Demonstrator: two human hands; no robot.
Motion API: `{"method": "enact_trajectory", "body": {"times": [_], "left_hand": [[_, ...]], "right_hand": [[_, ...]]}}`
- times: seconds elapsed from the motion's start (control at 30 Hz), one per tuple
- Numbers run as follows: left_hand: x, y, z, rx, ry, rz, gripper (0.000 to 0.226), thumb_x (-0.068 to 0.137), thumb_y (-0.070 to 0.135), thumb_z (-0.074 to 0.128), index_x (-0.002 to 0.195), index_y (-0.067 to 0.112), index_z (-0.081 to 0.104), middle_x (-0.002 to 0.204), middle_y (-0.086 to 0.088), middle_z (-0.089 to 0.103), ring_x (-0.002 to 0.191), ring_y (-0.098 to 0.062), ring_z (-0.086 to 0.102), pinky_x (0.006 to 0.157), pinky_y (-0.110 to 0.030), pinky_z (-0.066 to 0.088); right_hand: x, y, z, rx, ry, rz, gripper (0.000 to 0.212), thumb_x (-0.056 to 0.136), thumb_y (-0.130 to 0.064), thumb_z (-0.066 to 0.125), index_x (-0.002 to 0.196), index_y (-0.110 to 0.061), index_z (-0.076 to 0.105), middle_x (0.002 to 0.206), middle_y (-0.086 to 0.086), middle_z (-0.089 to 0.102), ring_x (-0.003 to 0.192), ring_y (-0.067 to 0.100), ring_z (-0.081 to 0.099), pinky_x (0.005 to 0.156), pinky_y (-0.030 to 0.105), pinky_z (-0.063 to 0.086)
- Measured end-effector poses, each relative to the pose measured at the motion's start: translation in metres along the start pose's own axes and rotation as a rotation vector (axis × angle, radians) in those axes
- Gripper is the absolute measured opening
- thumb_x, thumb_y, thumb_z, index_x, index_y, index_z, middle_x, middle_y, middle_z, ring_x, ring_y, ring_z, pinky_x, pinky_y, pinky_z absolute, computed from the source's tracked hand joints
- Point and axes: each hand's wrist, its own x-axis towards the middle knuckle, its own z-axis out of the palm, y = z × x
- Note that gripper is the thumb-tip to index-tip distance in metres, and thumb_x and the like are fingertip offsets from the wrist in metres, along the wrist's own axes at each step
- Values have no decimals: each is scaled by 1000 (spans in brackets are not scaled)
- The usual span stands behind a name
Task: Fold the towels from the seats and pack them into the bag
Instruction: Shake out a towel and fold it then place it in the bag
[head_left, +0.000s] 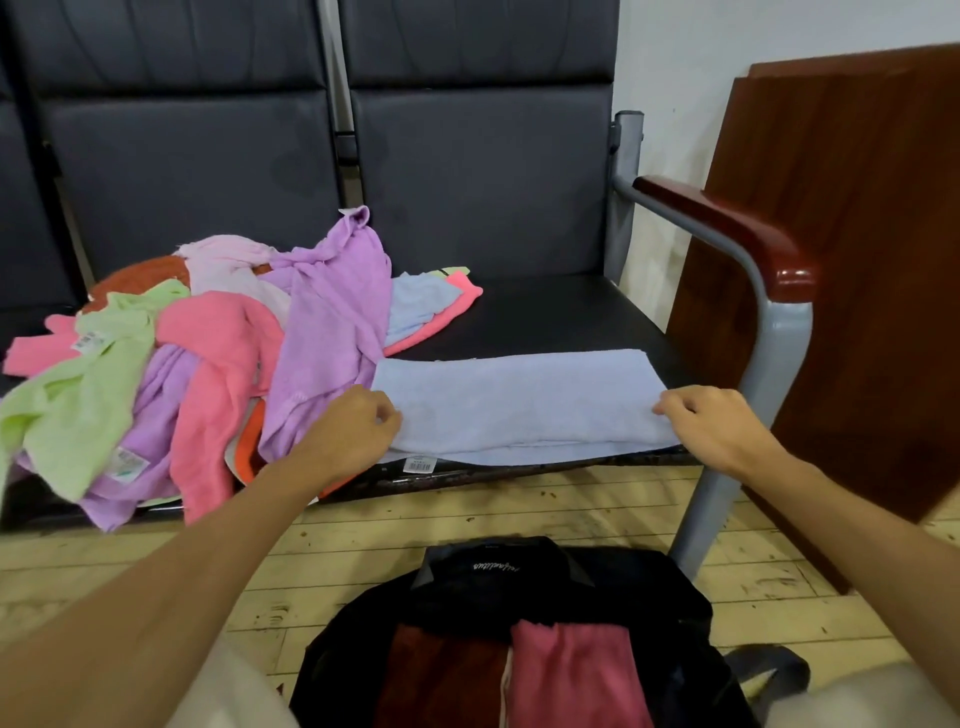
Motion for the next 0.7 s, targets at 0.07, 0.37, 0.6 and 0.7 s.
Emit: {"method": "enact_trajectory", "body": {"times": [0.07,0.37,0.6,0.7], "left_hand": [[7,-3,3,22,27,-43,20,89,17,57,102,3,64,110,-13,59,107,-29,55,90,-36,43],[33,0,9,-161,-122,-347,58,79,24,77,126,1,53,120,-17,62,109,-30,58,87,-31,45],[34,24,14,-337,-125,-336,34,88,10,62,121,2,57,113,-6,58,99,-22,53,79,-25,39],[30,21,10,-778,-111,-472,35,85,-5,60,119,-4,57,112,-17,66,96,-30,63,77,-35,54]], "right_hand": [[3,-3,1,-4,14,28,47,103,-37,38,89,-4,67,90,16,65,75,24,59,63,30,42],[35,5,20,-135,103,200,30,91,-40,61,103,-13,57,99,6,59,95,24,56,89,42,43],[46,-2,24,-151,10,374,43,90,-55,53,74,-15,50,93,8,59,104,31,56,98,45,34],[44,-11,26,-136,-11,349,36,93,-44,53,72,-15,49,84,6,54,100,30,55,92,41,37]]}}
